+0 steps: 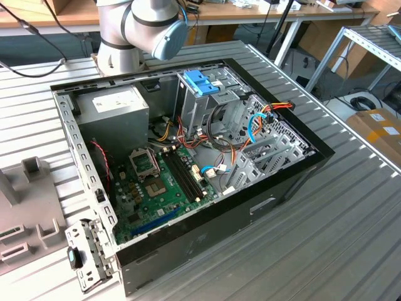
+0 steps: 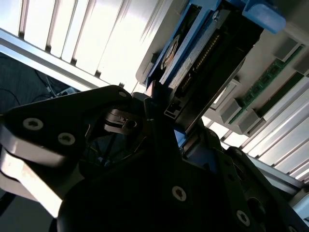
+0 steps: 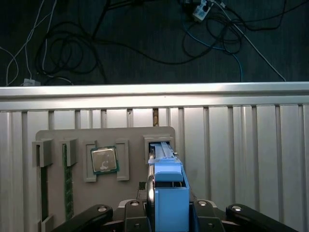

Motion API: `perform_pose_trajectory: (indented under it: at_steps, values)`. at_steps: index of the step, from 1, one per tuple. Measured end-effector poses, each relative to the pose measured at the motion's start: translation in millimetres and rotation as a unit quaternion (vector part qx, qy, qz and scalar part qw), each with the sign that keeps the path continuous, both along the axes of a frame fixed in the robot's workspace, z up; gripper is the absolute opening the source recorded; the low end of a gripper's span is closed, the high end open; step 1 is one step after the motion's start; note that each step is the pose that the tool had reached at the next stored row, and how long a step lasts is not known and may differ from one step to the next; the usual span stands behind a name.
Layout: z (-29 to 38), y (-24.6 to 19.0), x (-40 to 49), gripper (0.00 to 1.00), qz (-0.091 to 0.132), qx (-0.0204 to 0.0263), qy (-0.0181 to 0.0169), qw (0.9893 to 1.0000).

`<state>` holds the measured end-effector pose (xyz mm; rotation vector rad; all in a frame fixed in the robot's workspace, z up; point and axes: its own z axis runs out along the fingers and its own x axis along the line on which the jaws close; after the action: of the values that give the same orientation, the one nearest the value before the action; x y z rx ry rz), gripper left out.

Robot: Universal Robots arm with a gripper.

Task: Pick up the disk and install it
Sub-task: 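Pick up the disk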

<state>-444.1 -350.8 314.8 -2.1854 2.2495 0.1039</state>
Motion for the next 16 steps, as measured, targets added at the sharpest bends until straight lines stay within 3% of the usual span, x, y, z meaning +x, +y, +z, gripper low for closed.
perform_pose_trajectory:
  at_steps: [16]
  values:
    - [9.5,0.0,0.0,0.37,0.000,0.0000,0.0000,1.0000]
